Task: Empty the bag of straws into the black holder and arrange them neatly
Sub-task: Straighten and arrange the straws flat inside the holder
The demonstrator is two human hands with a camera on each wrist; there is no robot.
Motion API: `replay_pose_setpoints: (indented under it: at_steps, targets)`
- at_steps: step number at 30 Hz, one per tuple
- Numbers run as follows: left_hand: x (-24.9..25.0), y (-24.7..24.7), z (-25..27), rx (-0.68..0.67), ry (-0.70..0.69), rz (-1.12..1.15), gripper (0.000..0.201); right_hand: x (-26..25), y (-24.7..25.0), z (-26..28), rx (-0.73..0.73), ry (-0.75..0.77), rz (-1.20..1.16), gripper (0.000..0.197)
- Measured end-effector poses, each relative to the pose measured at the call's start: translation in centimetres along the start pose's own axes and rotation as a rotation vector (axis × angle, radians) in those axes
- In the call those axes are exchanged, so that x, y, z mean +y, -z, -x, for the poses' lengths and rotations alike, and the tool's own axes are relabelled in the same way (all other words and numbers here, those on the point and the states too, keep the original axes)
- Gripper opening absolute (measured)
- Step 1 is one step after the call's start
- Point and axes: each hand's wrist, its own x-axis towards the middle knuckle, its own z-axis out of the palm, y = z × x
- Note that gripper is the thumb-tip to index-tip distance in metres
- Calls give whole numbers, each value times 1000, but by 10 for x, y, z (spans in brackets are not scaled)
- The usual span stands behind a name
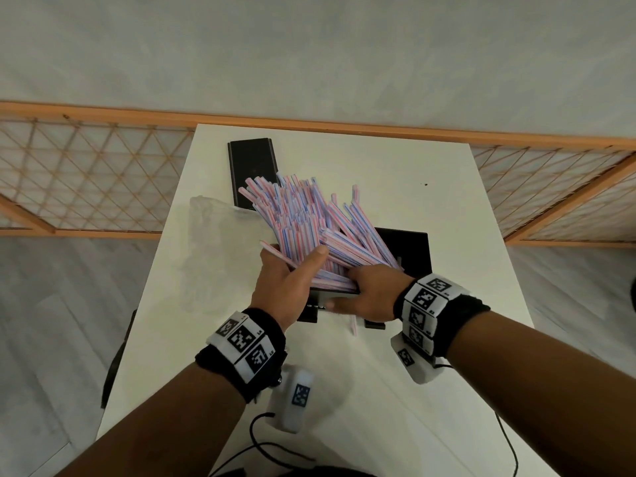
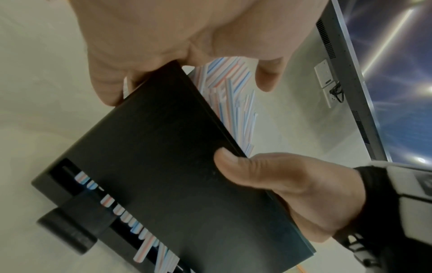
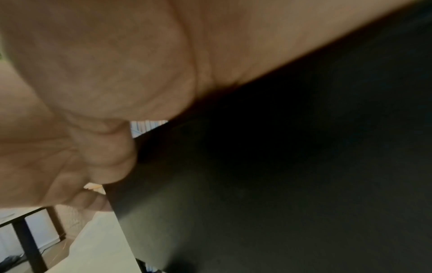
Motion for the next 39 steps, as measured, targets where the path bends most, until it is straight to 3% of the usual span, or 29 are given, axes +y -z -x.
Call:
replay_pose_setpoints:
  at_steps: [3, 8, 10, 13, 16, 19, 23, 28, 34, 39]
  targets:
    - [-2, 3, 0, 22, 27, -36, 65, -7, 4, -2, 3, -56, 16, 59]
    - [-5, 5, -2, 32, 52, -76, 62, -12, 1, -7, 14, -112, 48, 64]
    - [-7, 6, -3, 23, 45, -69, 61, -13, 1, -8, 23, -98, 30, 61]
    - [-7, 6, -4, 18, 50, -47, 76, -11, 4, -6, 6, -35, -45, 48]
    - [-10, 6, -6, 24, 26, -34, 86, -9, 7, -6, 91, 45, -105, 38]
    - [-12, 5, -9, 6, 17, -48, 93, -4, 9, -5, 141, 57, -163, 45]
    - [-12, 5, -11, 8, 24, -114, 84, -3, 9, -5, 110, -2, -177, 62]
    - [-17, 6, -17, -2, 16, -166, 100, -13, 0, -11, 38, 60, -110, 55]
    - [-10, 11, -10, -20, -68, -193, 81, -11, 6, -9, 173, 203, -236, 68]
    - [-4, 14, -4, 61, 12, -209, 83, -4, 14, -2, 283, 273, -302, 40]
